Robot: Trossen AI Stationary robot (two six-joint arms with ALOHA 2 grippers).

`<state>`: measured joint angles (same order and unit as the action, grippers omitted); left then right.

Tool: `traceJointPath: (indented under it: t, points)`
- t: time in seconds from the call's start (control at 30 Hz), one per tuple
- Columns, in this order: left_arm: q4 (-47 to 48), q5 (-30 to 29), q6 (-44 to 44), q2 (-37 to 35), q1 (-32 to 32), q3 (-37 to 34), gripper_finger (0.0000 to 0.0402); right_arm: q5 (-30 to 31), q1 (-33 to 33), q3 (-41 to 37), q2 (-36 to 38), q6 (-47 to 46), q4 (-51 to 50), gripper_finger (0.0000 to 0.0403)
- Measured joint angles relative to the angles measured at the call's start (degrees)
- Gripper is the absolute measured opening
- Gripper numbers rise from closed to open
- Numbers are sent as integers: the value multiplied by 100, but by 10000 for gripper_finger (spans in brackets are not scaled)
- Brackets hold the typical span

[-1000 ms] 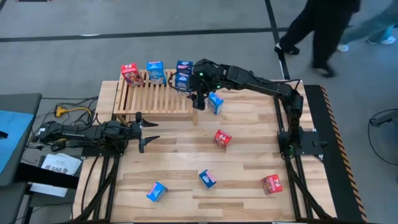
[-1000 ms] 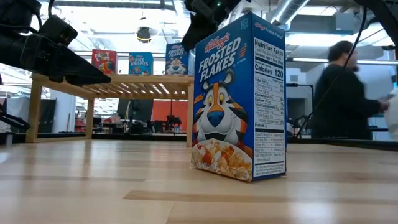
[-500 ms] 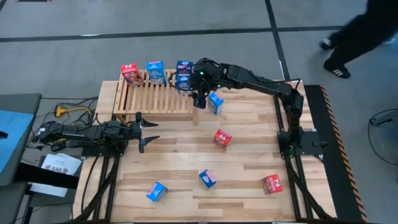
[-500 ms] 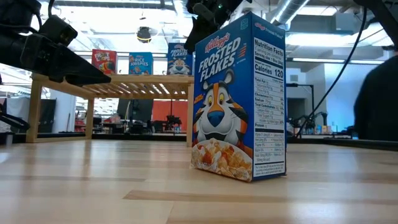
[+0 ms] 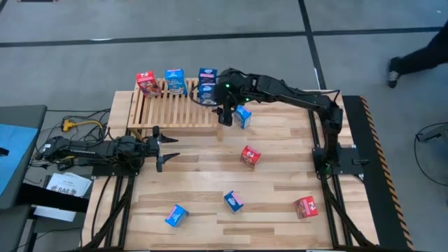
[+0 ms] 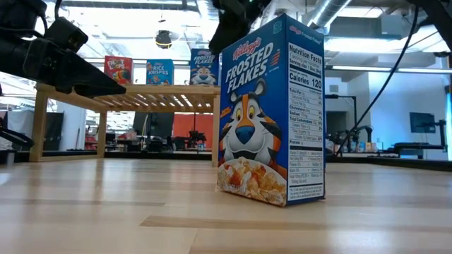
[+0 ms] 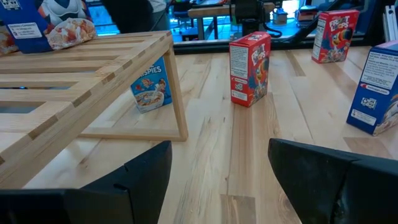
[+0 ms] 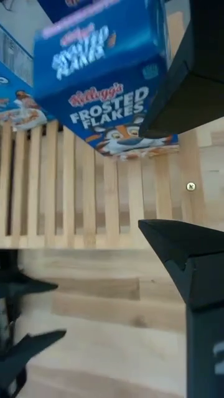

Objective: Stack cereal on shelf
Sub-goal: Put the top dark blue cereal box the aligned with the other dark blue cereal box on the shelf, then put the top red cereal box the aligned with the other red cereal box on the shelf

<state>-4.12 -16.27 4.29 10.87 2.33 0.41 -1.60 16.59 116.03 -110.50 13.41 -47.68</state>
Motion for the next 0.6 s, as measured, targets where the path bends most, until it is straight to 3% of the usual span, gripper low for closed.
traceJointPath:
  t: [0.43, 0.6]
  points:
    - [0, 0, 0, 0, 0, 2, 258, -519, -296, -47, 1073, -155, -908, 249]
    - [0, 0, 0, -2, 0, 1, 258, -280, -490, -1250, 2035, -345, -438, 249]
